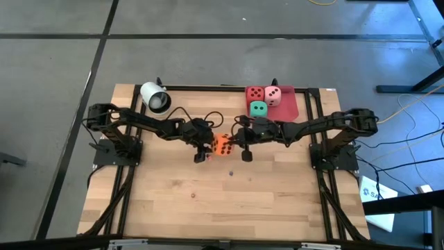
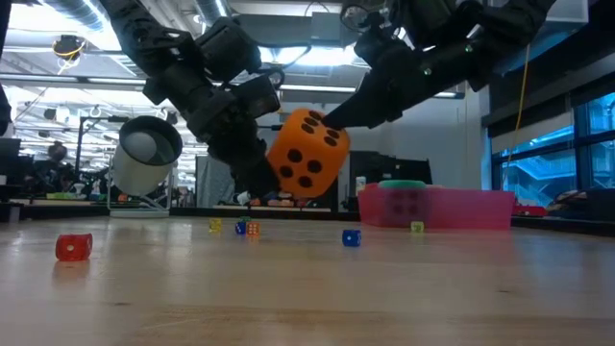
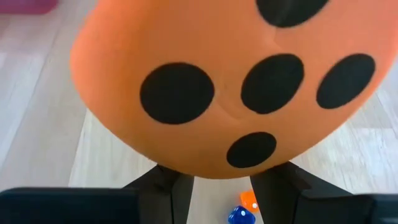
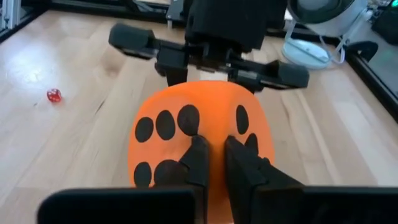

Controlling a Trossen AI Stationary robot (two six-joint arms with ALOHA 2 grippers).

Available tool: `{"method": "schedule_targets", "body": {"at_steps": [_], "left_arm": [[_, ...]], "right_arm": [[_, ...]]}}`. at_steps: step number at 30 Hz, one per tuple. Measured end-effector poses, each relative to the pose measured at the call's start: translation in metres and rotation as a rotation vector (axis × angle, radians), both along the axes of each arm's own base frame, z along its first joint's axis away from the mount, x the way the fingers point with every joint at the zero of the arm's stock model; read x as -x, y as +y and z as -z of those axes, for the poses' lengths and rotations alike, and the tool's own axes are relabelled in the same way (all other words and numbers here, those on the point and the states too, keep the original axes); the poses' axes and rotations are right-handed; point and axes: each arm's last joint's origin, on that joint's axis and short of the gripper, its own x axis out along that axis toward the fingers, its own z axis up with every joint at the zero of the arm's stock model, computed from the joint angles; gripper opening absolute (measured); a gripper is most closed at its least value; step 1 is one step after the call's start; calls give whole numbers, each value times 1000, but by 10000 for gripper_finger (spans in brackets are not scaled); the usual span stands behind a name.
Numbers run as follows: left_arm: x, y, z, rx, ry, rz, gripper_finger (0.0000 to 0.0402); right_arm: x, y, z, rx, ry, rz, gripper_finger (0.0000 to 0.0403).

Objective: Pick & Place Dice
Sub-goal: Put the large orange dice into the red bin

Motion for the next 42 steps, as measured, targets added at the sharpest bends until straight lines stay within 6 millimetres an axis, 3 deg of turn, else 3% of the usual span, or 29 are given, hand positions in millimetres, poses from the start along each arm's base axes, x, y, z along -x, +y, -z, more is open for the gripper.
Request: {"method": "schedule_targets", "body": {"at_steps": [9, 22, 42], "left_arm": [[2, 1, 2, 6, 30, -61, 152], [-5, 2, -17, 39, 159, -76, 243], [-9, -3, -22, 39, 114, -51, 246]], "right_arm": [[2, 0, 5, -2, 41, 8, 9], [6, -2, 12, 3, 117, 5, 1], [12, -2, 24, -40, 240, 15, 2]]}}
